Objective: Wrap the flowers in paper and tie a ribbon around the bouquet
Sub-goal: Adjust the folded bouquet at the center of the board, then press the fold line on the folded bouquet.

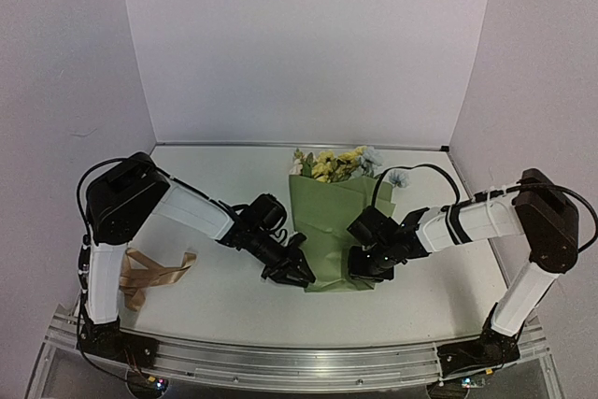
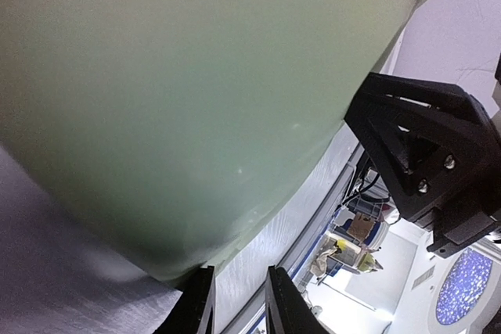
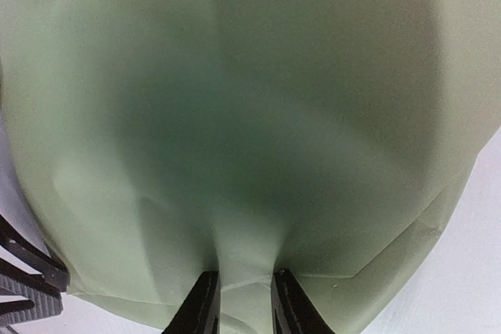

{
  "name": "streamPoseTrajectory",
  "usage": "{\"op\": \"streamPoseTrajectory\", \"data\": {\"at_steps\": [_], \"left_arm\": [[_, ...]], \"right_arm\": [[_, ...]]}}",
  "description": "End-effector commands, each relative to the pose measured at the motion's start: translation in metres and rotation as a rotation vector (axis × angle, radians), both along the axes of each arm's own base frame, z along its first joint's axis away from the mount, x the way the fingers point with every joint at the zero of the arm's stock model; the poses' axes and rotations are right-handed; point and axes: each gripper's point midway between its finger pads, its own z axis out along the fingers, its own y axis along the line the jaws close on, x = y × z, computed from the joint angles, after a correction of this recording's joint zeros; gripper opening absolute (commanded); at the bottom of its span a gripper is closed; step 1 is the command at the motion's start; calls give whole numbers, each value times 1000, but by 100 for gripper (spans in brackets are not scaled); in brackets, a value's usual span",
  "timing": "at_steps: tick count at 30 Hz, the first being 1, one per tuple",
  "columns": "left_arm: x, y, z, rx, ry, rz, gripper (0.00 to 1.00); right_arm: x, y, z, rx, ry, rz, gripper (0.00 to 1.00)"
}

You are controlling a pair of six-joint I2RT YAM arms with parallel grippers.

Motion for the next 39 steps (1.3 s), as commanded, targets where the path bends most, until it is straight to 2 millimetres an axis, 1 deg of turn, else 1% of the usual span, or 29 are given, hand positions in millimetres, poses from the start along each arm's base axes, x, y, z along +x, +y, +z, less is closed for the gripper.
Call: {"op": "streamPoseTrajectory", "data": {"at_steps": [1, 5, 10, 16, 18, 22, 25, 28, 30, 32, 39], "left_arm": [[41, 9, 2, 24, -28, 101, 25], [63, 8, 3, -4, -24, 135, 25], [92, 1, 13, -62, -50, 166, 26], [112, -7, 10, -71, -48, 189, 26], [119, -6, 7, -64, -46, 209, 26], [137, 2, -2, -51, -29, 264, 26], [155, 11, -10, -43, -22, 307, 26], [175, 18, -12, -48, -21, 348, 26], [186, 22, -16, -46, -17, 370, 26], [199, 24, -15, -54, -23, 392, 26], [234, 30, -22, -55, -19, 464, 26]], "right_arm": [[-5, -17, -12, -67, 6, -17, 25], [-5, -17, -12, -67, 7, -15, 25], [-6, -17, -14, -68, 11, -13, 25], [-5, -16, -14, -67, 15, -13, 25], [-5, -16, -14, -67, 16, -13, 25], [-6, -16, -15, -66, 18, -13, 25], [-6, -15, -15, -66, 19, -12, 25], [-6, -15, -16, -67, 22, -11, 25], [-6, -15, -15, -64, 22, -10, 25], [-6, -15, -15, -64, 23, -10, 25], [-7, -14, -16, -62, 27, -5, 25]]}}
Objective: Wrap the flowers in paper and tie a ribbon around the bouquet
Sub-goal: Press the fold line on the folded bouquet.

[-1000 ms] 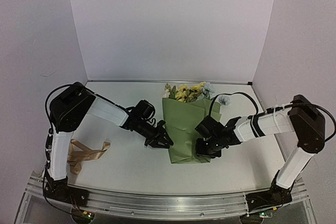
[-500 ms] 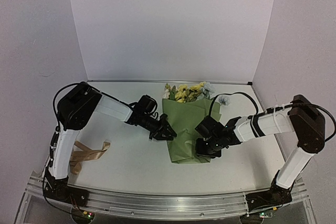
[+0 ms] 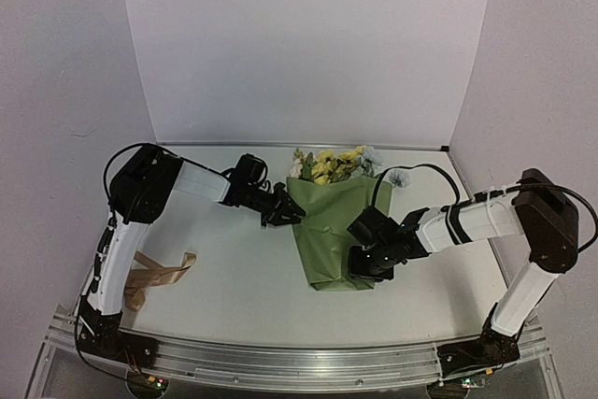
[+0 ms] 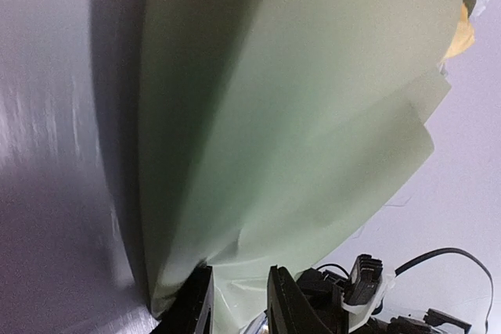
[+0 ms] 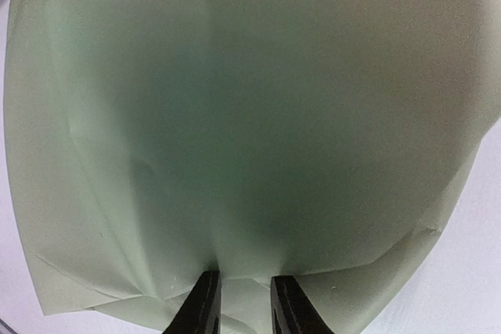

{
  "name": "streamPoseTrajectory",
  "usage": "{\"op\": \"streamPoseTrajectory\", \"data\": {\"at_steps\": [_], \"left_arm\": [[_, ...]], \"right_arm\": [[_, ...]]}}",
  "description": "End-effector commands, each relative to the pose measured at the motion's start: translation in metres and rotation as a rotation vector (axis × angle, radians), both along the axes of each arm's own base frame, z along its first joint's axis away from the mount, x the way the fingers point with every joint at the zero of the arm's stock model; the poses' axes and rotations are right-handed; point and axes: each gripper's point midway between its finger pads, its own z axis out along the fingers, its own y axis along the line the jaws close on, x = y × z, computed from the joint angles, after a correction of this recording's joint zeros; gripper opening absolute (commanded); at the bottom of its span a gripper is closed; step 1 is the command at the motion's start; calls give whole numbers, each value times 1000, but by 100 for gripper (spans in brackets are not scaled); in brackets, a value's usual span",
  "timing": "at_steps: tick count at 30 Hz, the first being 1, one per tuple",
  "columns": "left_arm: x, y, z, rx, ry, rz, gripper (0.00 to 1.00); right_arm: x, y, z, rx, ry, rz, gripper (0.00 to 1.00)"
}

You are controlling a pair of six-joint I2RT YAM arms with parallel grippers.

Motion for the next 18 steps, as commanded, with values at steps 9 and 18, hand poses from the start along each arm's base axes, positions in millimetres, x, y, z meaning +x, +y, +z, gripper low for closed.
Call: {"op": "streamPoseTrajectory", "data": {"at_steps": [9, 18], "left_arm": [[84, 37, -25, 29, 18, 228, 26], [138, 56, -15, 3, -19, 282, 27]], "right_arm": [[-10, -16, -16, -65, 35, -3, 25], [-10, -15, -15, -60, 35, 1, 25]]}}
